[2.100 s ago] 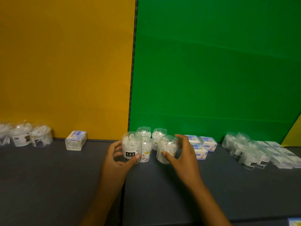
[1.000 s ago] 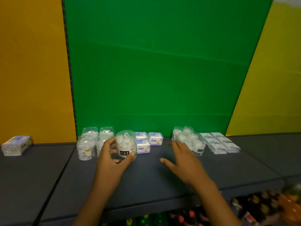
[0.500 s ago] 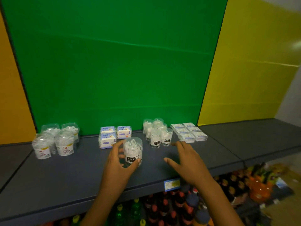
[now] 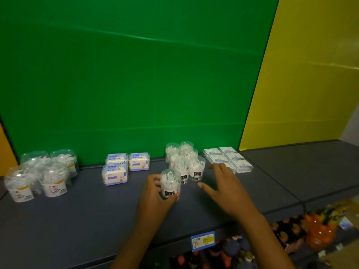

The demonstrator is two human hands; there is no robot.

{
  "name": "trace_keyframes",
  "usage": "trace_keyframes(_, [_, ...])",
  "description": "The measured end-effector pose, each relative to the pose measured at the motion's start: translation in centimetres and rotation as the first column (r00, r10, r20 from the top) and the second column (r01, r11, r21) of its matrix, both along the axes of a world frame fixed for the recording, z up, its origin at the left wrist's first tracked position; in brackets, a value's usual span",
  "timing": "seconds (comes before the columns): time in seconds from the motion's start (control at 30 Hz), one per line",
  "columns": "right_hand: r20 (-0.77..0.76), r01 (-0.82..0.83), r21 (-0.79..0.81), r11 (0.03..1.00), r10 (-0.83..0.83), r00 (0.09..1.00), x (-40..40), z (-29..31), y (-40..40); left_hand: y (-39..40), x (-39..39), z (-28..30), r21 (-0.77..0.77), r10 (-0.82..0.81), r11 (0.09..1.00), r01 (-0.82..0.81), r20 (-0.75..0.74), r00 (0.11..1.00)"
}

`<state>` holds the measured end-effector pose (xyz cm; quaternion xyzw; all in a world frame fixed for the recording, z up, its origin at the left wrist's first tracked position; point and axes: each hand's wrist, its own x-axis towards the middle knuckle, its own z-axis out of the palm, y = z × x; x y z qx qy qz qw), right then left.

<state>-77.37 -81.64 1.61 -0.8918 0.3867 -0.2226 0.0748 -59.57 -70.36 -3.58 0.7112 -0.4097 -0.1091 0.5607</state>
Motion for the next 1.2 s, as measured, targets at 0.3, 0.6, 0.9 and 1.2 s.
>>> trace_keyframes(0.3, [-0.011,-0.109,0.048,0.993,0.11,0.994,0.2,-0.6,-4.2,-4.3,-1.9,-2.0,0.091,0.054,0.995,-0.05,-0.044,0.998])
trace_keyframes(0.6, [0.034,-0.235,0.069,0.969,0.233,0.972,-2.2,-1.1,-8.9,-6.3,-5.0,-1.7,0.068,0.154,0.986,-0.154,0.011,0.988])
trace_keyframes(0.9, [0.059,-0.336,0.023,0.942,0.334,0.941,-2.1,0.1,-9.0,-2.5,-4.5,-0.3,0.193,0.177,0.955,-0.226,0.24,0.954])
trace_keyframes(1.2, [0.034,-0.462,-0.066,0.884,0.465,0.885,2.4,2.5,-3.0,8.4,-0.6,6.5,0.27,0.237,0.802,-0.533,0.675,0.699])
